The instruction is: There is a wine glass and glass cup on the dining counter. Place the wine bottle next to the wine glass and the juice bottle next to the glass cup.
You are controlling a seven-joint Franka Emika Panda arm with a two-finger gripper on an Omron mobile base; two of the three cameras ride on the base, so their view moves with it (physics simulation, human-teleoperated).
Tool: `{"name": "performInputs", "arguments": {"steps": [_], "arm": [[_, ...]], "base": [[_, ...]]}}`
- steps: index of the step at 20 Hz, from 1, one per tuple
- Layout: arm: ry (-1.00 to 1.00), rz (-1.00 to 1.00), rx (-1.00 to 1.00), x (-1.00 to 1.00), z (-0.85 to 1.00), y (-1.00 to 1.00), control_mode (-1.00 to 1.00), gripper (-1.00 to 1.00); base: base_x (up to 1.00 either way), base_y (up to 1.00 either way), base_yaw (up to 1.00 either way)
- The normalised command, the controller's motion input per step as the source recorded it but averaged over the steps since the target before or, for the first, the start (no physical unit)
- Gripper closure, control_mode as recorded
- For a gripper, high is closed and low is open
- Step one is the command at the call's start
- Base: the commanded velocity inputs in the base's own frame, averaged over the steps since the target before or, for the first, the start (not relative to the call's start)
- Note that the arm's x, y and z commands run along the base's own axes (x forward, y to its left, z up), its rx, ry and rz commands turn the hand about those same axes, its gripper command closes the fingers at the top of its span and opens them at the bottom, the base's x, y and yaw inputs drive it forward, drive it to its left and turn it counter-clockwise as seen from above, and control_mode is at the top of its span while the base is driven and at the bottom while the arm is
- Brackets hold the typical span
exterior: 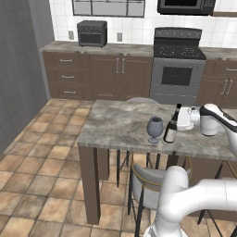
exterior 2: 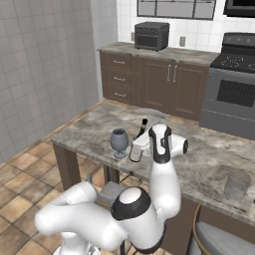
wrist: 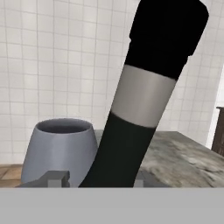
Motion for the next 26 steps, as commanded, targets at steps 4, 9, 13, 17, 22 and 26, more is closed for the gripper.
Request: {"name": "performInputs", "arguments": {"steps": [4,9,13,17,22,26], "arm": [[0.0,0.0,0.0,-0.09,-0.38,0.01,-1.0,1.0],[0.0,-0.02,0.0,-0.18,-0.42,-0.01,-1.0,1.0],[0.0,-0.04,-0.03,-0.21,-0.45,0.0,-1.0,1.0],[0.0,-0.06,-0.03,-0.18,-0.44,0.05,-1.0,1.0],[0.0,-0.1,-0.04,-0.13,-0.43,0.08,-1.0,1.0],[0.0,-0.11,-0.05,-0.05,-0.4,0.08,-1.0,1.0]], "base": [[0.0,0.0,0.0],[0.0,0.0,0.0],[0.0,0.0,0.0],[0.0,0.0,0.0],[0.0,0.0,0.0],[0.0,0.0,0.0]]}}
